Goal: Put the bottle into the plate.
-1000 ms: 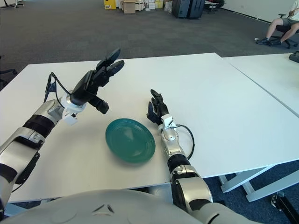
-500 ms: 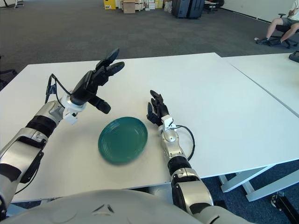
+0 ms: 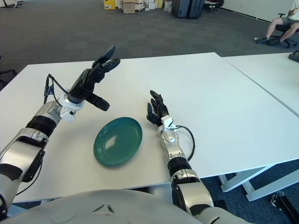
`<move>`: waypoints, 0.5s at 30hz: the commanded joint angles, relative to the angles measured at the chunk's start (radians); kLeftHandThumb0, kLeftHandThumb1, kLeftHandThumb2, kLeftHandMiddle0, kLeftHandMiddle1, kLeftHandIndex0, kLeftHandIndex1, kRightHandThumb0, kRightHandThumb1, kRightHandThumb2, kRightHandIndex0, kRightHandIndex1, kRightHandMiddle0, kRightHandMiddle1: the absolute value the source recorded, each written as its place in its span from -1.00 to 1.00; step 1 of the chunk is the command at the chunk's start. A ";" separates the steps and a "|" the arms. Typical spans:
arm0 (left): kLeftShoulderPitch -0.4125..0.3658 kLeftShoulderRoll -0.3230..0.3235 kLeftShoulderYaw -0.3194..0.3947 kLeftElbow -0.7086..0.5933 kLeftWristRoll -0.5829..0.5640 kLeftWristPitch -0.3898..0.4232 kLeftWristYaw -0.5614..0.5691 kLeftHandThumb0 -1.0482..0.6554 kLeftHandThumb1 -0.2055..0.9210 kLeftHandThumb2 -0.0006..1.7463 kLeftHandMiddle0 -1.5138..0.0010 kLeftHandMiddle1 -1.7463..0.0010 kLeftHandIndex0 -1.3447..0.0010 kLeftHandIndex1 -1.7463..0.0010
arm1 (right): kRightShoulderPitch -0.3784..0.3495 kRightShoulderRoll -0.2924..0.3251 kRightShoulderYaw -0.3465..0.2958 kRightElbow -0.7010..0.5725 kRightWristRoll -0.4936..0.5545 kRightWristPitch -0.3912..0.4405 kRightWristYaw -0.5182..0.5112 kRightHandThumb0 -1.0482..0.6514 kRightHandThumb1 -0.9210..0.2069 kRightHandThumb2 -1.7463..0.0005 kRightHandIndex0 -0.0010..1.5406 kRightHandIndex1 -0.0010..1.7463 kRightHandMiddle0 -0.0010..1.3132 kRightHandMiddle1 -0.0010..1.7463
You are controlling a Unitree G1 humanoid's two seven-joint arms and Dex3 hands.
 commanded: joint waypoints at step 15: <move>-0.007 -0.052 0.048 0.013 -0.490 0.078 -0.364 -0.69 1.00 -0.21 0.94 1.00 1.00 0.76 | 0.050 0.005 -0.001 0.007 0.007 0.093 0.018 -0.60 -1.00 0.09 -0.70 -0.98 -1.00 -0.45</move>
